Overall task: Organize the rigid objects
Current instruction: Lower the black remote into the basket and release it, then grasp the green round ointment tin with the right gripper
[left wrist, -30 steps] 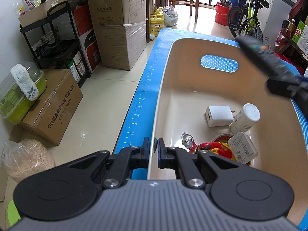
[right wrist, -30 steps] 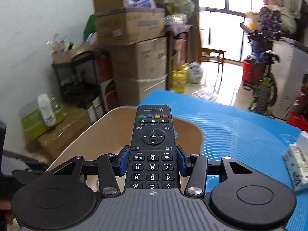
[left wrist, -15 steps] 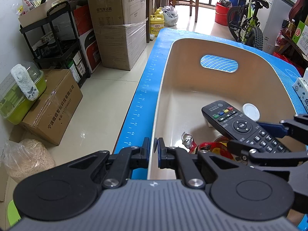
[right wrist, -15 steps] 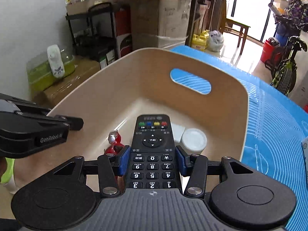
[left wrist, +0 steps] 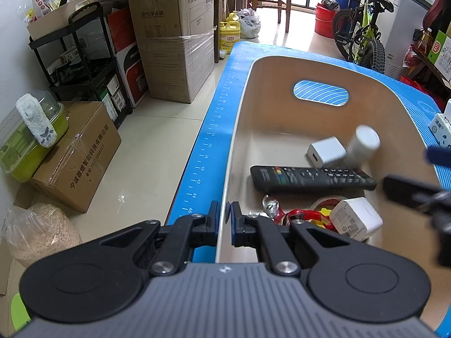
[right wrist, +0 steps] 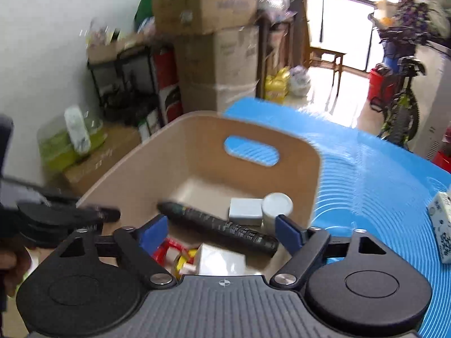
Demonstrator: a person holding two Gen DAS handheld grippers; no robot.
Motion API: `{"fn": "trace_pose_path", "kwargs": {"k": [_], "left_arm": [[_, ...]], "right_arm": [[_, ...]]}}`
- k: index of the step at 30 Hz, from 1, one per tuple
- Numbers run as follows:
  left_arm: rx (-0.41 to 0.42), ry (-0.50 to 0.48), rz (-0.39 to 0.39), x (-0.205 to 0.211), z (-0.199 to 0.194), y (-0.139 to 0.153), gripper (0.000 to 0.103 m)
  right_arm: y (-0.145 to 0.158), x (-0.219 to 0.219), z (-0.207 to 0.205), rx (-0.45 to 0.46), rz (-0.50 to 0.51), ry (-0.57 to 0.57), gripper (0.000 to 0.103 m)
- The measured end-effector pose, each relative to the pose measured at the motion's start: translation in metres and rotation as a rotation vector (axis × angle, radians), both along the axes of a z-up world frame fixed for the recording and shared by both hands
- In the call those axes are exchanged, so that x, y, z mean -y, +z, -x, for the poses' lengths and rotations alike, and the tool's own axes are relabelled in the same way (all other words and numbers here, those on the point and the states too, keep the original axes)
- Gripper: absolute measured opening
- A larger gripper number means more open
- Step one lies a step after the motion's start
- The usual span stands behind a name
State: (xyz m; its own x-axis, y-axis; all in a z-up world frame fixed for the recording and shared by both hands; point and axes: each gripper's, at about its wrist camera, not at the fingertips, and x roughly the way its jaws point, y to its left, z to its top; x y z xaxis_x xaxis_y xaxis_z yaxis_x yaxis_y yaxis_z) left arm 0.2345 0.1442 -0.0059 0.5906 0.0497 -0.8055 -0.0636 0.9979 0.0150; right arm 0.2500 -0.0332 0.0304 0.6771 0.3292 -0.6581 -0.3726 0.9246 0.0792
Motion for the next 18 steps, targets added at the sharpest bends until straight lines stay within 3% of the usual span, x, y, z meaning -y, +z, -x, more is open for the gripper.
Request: {"fn": "trace_pose_path", "kwargs": {"k": [8,18], "left_arm": [[0.0,0.0,0.0,0.001,0.0,0.0,0.009],[0.0,0.0,0.001,0.001,0.0,0.0,0.009]], "right_arm": [[0.005,0.056,0.018,0.068,-0.068,-0.118,0.098],[-0.039,0.108,0.024,0.019,0.061,-0.227,0.099]]}}
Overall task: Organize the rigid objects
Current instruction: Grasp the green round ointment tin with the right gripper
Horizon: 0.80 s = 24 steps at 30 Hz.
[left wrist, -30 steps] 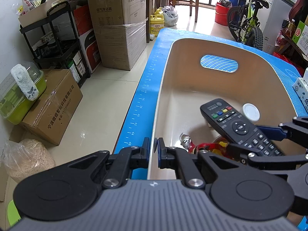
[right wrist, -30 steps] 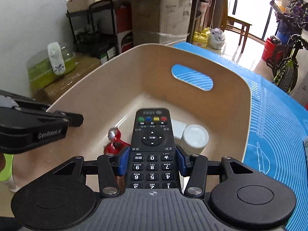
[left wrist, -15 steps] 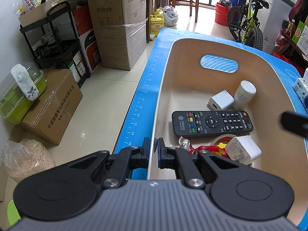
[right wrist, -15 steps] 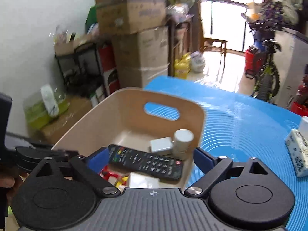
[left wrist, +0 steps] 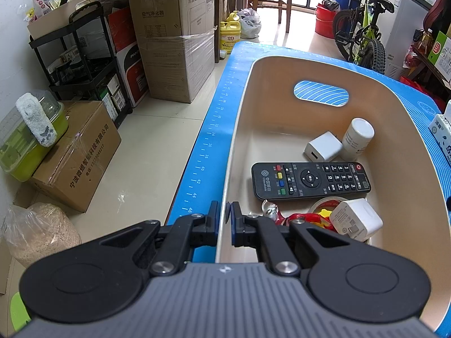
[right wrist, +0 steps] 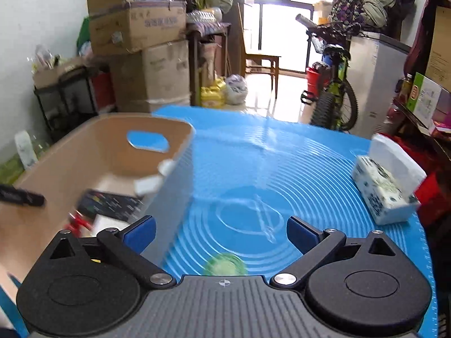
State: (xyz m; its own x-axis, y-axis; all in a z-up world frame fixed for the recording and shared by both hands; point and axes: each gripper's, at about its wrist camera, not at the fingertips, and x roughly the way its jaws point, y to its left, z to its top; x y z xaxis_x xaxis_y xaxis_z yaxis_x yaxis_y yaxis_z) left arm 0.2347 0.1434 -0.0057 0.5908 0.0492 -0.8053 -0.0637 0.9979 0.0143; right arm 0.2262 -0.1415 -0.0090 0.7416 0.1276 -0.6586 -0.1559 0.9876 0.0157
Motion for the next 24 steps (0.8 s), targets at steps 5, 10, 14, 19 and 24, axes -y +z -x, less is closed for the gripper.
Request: {"fn": "trace_pose_path", "kwargs": {"k": [5,10,14,19,24], "left_arm": [[0.0,0.0,0.0,0.0,0.0,0.0,0.009],[0.0,0.0,-0.001,0.0,0.0,0.0,0.009],[0.0,-0.001,-0.002,0.0,0.0,0.0,0.009],[0.0,-0.001,-0.002,0.0,0.0,0.0,0.009],[0.0,-0.001,-0.002,0.0,0.0,0.0,0.009]], "right_arm": [[-0.027,0.01,-0.008,-0.075,0.005,-0.027,0.099],[-0.045,0.009,-0.012,-0.116,0.014,-0.023,0.099],[-0.054,0.005,-0.014,-0.137,0.018,-0.005,0.099],[-0.066,-0.003,-0.022,-0.167,0.027,0.013,0.098],[-0.075,-0.012,-0.031,-0.185,0.039,0.023,0.09]]}}
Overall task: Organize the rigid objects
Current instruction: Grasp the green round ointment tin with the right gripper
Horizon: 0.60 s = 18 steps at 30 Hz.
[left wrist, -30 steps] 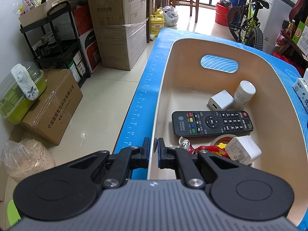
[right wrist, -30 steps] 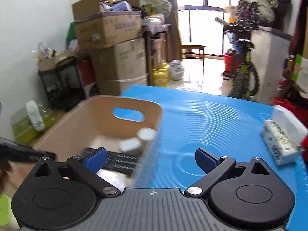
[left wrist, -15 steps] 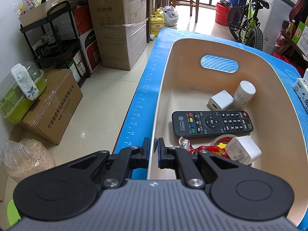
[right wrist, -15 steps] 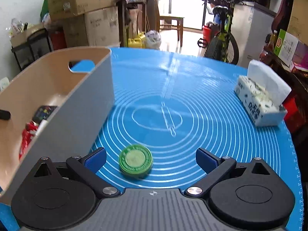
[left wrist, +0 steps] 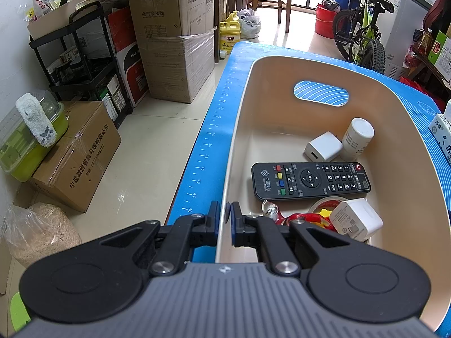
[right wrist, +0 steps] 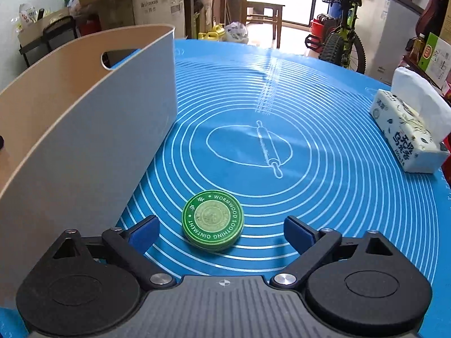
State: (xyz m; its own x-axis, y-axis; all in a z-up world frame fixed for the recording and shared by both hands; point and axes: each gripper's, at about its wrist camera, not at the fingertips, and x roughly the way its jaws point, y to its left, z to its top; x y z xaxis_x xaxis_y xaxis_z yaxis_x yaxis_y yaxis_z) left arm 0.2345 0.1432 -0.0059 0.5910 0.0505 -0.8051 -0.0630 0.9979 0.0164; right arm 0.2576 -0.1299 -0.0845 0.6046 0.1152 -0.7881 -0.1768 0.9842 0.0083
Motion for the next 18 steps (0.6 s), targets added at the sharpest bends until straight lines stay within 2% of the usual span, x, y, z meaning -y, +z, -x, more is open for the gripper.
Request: {"fn": "trace_pose_path", "kwargs": {"k": [8,10,18], "left_arm": [[0.0,0.0,-0.001,0.0,0.0,0.0,0.009],[0.0,0.0,-0.001,0.0,0.0,0.0,0.009],[0.0,0.0,0.0,0.0,0.0,0.0,0.009]], "right_arm": [[-0.005,0.0,-0.002,0.005,-0.01,-0.008,0.067],[-0.004,0.002,0.0,0.011,-0.015,-0.007,0.055],[0.007,0.006,0.01,0.074,-0.002,-0.006,0.055]]}}
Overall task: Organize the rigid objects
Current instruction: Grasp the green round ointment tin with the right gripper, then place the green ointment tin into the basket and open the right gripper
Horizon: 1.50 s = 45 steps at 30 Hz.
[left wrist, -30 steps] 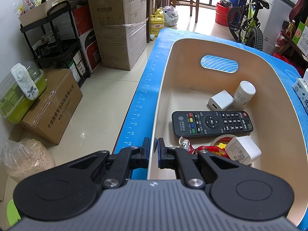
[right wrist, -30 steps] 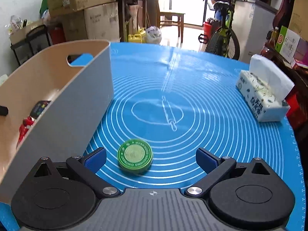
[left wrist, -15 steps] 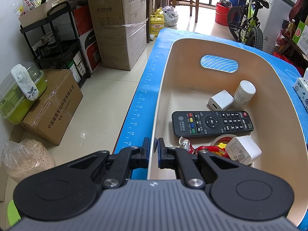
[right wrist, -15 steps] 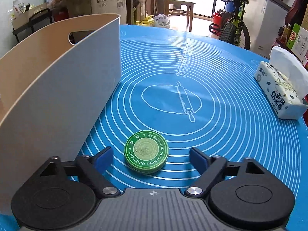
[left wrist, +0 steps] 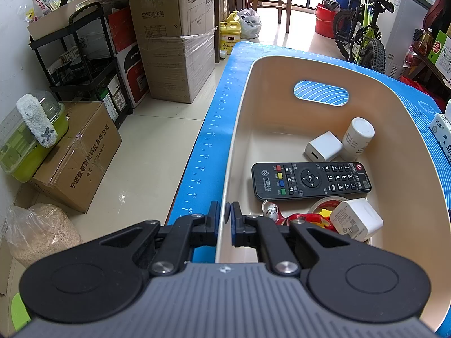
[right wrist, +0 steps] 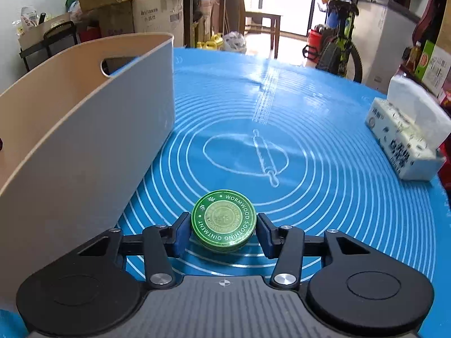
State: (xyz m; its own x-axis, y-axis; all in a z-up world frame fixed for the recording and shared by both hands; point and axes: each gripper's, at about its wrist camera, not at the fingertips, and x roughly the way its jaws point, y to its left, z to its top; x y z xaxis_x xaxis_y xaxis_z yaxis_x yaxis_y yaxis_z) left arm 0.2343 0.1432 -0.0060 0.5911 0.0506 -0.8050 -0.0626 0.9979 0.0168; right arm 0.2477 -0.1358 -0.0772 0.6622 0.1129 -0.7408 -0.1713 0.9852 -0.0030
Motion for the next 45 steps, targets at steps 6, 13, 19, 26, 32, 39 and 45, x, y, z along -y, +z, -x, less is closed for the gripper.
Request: {"fn": "trace_pose_path", "kwargs": {"k": [6,13,19,26,32,39,45], "left_arm": [[0.0,0.001,0.0,0.0,0.0,0.0,0.009],[0.0,0.0,0.0,0.0,0.0,0.0,0.009],[0.0,0.0,0.0,0.0,0.0,0.0,0.009],[0.0,0.0,-0.002,0.0,0.0,0.0,0.009],[0.0,-0.001,-0.003,0.0,0.0,0.0,0.009],[0.0,-0.001,-0.004,0.0,0.0,0.0,0.009],[-0.001,0.0,-0.008,-0.001,0.0,0.001,0.009]], "right_arm": [[0.027,0.003,0.012,0.08,-0.009,-0.007,0.055],[0.076,-0.001,0.018,0.208,-0.027,-0.003,0.055],[0.114,-0.016,0.02,0.309,-0.082,0.045,0.055],[0.124,-0.05,0.005,0.288,-0.116,0.128,0.055],[0.105,-0.092,0.002,0.194,-0.071,0.226,0.055],[0.081,-0.117,0.01,0.096,-0.056,0.296,0.055],[0.068,-0.126,0.01,0.027,-0.031,0.307,0.054]]}}
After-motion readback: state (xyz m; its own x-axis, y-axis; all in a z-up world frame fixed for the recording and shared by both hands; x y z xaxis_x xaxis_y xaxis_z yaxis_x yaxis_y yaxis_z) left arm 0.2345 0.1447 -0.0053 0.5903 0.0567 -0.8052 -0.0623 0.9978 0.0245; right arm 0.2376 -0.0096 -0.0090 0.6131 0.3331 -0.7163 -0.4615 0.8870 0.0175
